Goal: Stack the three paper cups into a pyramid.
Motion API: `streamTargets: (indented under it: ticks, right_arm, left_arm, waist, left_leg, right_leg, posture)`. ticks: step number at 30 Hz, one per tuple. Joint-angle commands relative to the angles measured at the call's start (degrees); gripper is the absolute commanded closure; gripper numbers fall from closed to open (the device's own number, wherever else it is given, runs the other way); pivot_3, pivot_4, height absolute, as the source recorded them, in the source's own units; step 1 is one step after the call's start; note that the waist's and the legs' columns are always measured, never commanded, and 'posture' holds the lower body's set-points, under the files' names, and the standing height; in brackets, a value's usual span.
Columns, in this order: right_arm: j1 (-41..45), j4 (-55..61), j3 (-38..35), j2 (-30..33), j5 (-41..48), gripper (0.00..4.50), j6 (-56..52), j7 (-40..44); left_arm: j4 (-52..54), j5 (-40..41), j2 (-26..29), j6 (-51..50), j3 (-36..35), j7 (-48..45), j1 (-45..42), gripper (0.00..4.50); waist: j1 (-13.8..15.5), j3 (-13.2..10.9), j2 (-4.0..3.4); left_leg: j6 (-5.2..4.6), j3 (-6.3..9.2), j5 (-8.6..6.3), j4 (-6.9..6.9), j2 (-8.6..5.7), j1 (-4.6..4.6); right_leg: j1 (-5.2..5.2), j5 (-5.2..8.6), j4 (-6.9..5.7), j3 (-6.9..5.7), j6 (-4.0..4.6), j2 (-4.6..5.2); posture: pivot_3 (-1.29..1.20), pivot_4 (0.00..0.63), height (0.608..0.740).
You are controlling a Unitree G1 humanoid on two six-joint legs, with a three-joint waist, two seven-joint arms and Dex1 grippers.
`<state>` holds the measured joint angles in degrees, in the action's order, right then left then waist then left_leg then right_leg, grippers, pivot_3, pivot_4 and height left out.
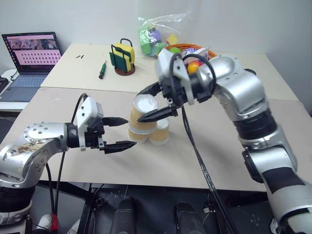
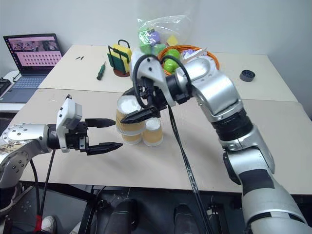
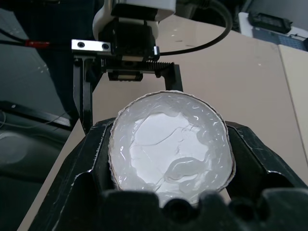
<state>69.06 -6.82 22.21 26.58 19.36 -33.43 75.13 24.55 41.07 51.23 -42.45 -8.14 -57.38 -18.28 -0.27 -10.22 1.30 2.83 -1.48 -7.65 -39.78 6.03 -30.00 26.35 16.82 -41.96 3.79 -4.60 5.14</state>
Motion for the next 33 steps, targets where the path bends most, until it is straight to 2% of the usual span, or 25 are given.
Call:
streamTargets:
  ticks: [1, 8, 17, 19, 22, 27, 33]
  right_arm:
    - [2.71, -6.45, -0.26, -0.96, -3.07, 1.70, 5.71, 1.86]
    - [5.17, -19.25, -0.75, -2.90, -8.16, 1.70, 13.13, 3.82]
    - [4.18, -22.44, -1.22, -4.52, -10.45, 1.70, 14.95, 4.80]
    - [3.87, -22.42, -1.46, -4.55, -10.59, 0.76, 15.06, 4.56]
    - [3.51, -21.74, -2.18, -4.64, -10.33, 0.02, 14.33, 4.47]
    - [3.91, -15.69, -7.16, -3.01, -5.22, 0.02, 8.37, 4.90]
    - [6.13, -5.25, -19.98, 2.98, 7.89, 0.02, -7.20, 3.75]
  left_arm:
    - [3.33, 1.85, 1.08, -0.10, -3.40, 0.14, 2.14, 0.00]
    - [4.52, 1.81, 2.21, 0.25, -5.16, 0.78, 5.21, 0.00]
    - [4.89, 1.81, 2.49, 0.16, -5.54, 1.26, 5.18, 0.00]
    - [4.74, 1.75, 2.49, 0.29, -5.47, 1.30, 4.97, 0.00]
    - [4.54, 1.85, 2.37, 0.29, -5.40, 1.40, 4.70, 0.00]
    - [4.19, 1.71, 2.01, 0.48, -4.92, 1.72, 4.29, 0.00]
    - [5.20, 2.01, 0.93, 0.51, -6.17, 3.33, 6.47, 0.00]
  waist:
    - [-0.03, 0.00, 0.00]
    - [-0.46, 0.00, 0.00]
    - [-0.50, 0.00, 0.00]
    - [-0.49, 0.00, 0.00]
    - [-0.49, 0.00, -0.01]
    - [-0.44, -0.01, -0.01]
    - [-0.14, -0.01, 0.00]
  left_leg:
    - [0.01, 0.00, 0.00, 0.01, 0.00, 0.00]
    - [0.01, -0.01, 0.00, 0.06, 0.01, 0.00]
    - [0.05, -0.01, -0.01, 0.05, 0.02, 0.03]
    - [0.20, -0.01, -0.10, 0.05, 0.02, 0.04]
    - [0.20, -0.01, -0.10, 0.05, 0.02, 0.02]
    - [0.06, -0.01, -0.01, 0.06, 0.02, -0.09]
    - [0.06, -0.01, -0.01, 0.04, 0.02, -0.15]
  right_leg:
    - [0.01, -0.01, -0.02, 0.00, -0.01, 0.00]
    - [0.06, -0.01, -0.04, -0.01, -0.01, -0.01]
    - [0.05, -0.01, -0.06, -0.01, 0.00, -0.01]
    - [0.06, -0.01, -0.06, -0.02, 0.00, -0.01]
    - [0.06, -0.01, -0.06, -0.02, 0.00, -0.01]
    - [0.17, -0.01, -0.07, -0.01, 0.00, -0.01]
    - [0.19, 0.00, -0.07, -0.02, 0.00, 0.00]
  posture:
    - [0.00, 0.150, 0.661]
    - [0.00, 0.150, 0.661]
    - [0.00, 0.150, 0.661]
    - [0.00, 0.150, 0.661]
    - [0.00, 0.150, 0.661]
    - [0.00, 0.150, 0.661]
    - [0.00, 0.150, 0.661]
